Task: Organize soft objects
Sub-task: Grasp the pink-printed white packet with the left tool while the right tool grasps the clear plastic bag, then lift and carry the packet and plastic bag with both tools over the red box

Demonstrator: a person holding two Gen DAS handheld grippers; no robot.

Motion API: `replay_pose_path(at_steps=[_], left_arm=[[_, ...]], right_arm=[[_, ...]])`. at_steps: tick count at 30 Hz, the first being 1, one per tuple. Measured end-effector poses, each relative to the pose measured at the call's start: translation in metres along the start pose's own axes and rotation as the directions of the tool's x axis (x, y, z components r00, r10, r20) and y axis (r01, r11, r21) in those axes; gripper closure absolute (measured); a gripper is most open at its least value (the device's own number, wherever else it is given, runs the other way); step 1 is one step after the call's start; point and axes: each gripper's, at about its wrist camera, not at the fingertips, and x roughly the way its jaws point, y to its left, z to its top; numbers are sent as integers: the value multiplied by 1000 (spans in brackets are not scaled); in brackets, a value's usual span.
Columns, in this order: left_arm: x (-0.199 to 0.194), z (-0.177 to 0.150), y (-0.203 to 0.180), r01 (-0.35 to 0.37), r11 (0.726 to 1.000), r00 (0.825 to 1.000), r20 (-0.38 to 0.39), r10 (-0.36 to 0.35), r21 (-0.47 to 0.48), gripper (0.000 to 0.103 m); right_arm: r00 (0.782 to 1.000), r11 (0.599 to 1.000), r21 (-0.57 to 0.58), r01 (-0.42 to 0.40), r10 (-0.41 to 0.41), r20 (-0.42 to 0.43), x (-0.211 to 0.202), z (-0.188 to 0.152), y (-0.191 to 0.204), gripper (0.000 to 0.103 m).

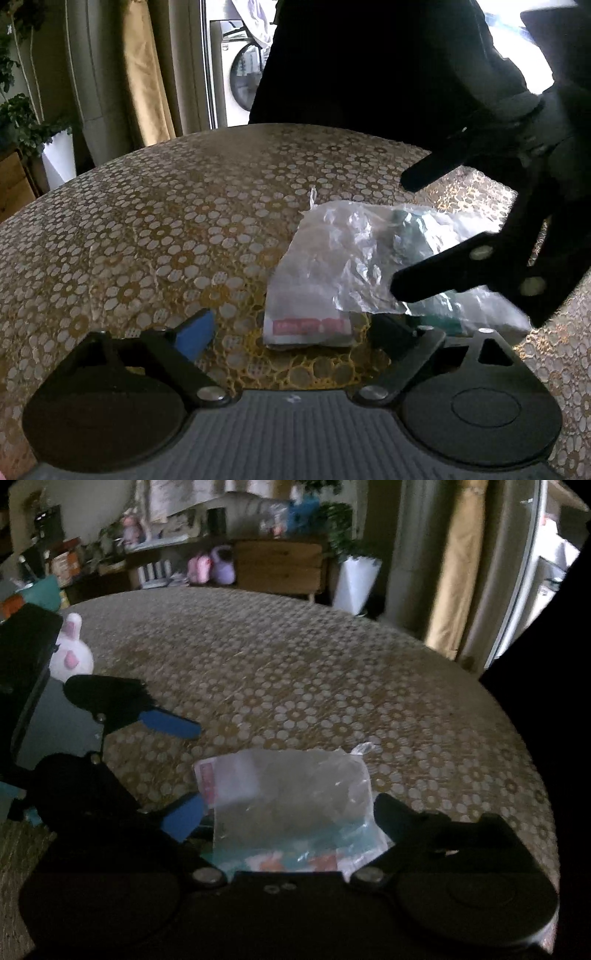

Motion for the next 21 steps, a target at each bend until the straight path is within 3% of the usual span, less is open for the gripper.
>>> replay_pose_path(at_steps=[8, 12, 14, 18, 21], left_arm=[[2, 6, 0, 5, 1000, 1000, 18, -5, 5, 56], [1, 5, 2, 3, 1000, 1000, 18, -3, 12, 60], [0, 4, 2, -7, 1000, 1000, 22, 6, 19, 62], [-1, 4, 3, -4, 1000, 1000, 23, 3, 6, 62], [-2, 3, 4, -5, 1000, 1000, 24, 5, 0, 63]], right_arm=[[996, 997, 72, -42, 47, -73, 25, 0, -20, 8], [995, 998, 48, -40, 44, -89, 30, 0, -15, 15], [994, 999, 30, -22, 25, -103, 35, 0, -13, 25], [996, 1000, 10, -2, 3, -93, 35, 0, -9, 35], [996, 1000, 3, 6, -6, -84, 34, 2, -7, 55]])
